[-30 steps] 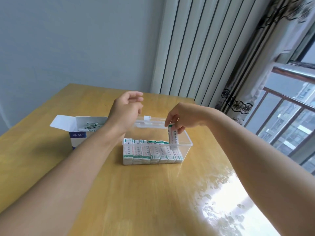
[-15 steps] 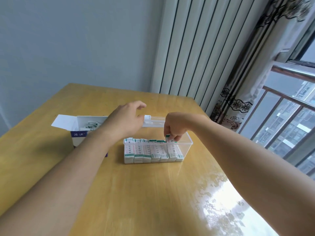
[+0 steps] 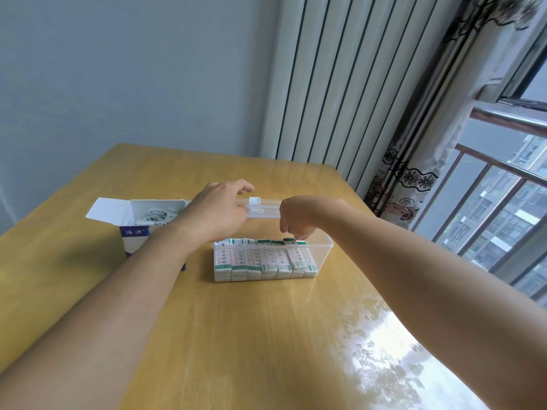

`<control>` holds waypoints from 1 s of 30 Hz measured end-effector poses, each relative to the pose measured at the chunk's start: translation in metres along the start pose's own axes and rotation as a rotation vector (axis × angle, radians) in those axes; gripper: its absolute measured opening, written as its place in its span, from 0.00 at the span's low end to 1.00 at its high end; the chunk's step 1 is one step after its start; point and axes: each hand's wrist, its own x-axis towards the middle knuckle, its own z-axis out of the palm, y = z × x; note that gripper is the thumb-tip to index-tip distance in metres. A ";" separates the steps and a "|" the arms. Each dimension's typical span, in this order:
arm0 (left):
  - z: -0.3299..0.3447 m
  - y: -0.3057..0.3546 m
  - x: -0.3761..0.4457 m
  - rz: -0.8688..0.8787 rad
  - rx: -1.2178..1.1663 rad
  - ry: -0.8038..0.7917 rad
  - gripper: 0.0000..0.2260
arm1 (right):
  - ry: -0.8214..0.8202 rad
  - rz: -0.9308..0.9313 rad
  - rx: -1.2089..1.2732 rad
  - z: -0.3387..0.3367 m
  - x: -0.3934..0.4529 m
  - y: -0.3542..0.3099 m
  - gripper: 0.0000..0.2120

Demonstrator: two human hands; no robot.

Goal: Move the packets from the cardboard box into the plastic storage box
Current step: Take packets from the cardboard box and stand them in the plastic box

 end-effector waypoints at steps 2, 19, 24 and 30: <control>0.001 0.000 0.001 -0.001 0.006 0.006 0.20 | -0.039 0.017 0.014 -0.001 0.002 -0.003 0.15; 0.002 -0.004 0.003 -0.014 -0.051 0.017 0.21 | -0.223 0.060 -0.225 0.001 -0.001 -0.008 0.17; 0.001 -0.006 0.004 -0.022 -0.054 0.035 0.21 | -0.243 0.041 -0.237 0.000 0.003 -0.009 0.19; -0.007 -0.008 0.007 -0.029 -0.082 0.100 0.21 | -0.223 0.027 -0.239 0.001 0.001 -0.008 0.17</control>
